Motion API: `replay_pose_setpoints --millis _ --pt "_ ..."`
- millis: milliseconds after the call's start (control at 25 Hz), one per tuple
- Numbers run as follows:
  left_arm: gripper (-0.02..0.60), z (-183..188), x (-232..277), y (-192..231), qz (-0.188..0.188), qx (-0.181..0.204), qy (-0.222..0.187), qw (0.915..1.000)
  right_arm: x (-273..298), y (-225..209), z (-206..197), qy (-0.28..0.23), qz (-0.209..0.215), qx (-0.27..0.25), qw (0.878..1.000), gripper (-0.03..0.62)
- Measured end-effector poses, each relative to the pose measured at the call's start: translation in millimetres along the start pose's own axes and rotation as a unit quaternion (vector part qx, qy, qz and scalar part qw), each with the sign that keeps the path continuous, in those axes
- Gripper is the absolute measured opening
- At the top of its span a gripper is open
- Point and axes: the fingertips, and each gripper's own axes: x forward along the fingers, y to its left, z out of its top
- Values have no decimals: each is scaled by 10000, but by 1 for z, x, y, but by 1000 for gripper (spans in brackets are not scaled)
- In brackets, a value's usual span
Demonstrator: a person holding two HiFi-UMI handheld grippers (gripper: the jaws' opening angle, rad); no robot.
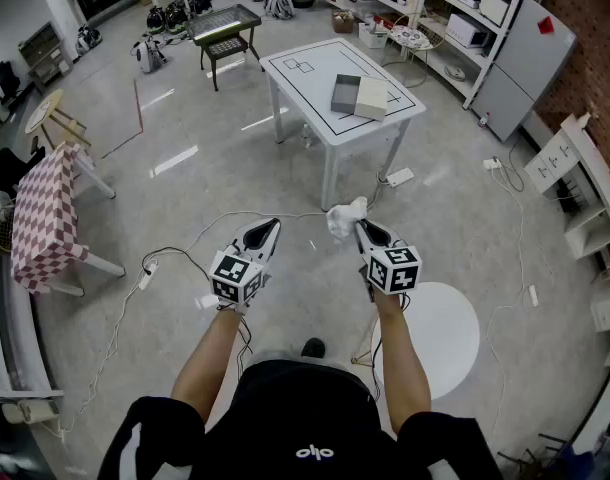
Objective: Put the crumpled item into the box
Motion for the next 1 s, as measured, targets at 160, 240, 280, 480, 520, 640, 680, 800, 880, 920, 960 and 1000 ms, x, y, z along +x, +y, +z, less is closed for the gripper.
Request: replay_pose_setpoints --millis 160,240,280,480,520,640,680,800,880,920,960,1000 --pt "6 2 1 2 -5 23 -21 10000 1 -2 2 -33 -8 3 10000 48" --pt "6 0 4 2 -6 19 -23 10000 3 -3 1 -25 2 -7 10000 48" --pt "6 -1 6 2 -6 14 -21 10000 5 -5 0 -20 2 -3 10000 48" --pt "6 -5 24 16 -20 -13 -12 10000 22 -20 5 -58 -81 90 9999 48" --pt "6 -4 29 23 -22 -21 -25 10000 29 -24 8 -67 -95 104 9999 49" --pt "6 -3 49 46 -36 -54 -64 10000 53 -36 19 -56 -140 89 9998 49" --pt "6 -3 58 55 -40 -64 -75 9999 63 -41 23 -49 -158 83 9998 49" --pt "6 -1 87 89 -72 -89 -86 9999 99 -56 38 -35 -212 90 9997 49" --pt "6 3 107 113 -130 -83 -88 9998 125 -65 52 -34 -246 107 9996 49" --pt "6 6 118 125 -163 -68 -87 9998 139 -70 60 -39 -260 120 9996 49" --pt "6 8 128 138 -193 -57 -85 9998 153 -73 68 -39 -273 132 9995 49" --pt "6 11 138 150 -221 -57 -82 9997 167 -76 75 -26 -286 142 9995 49"
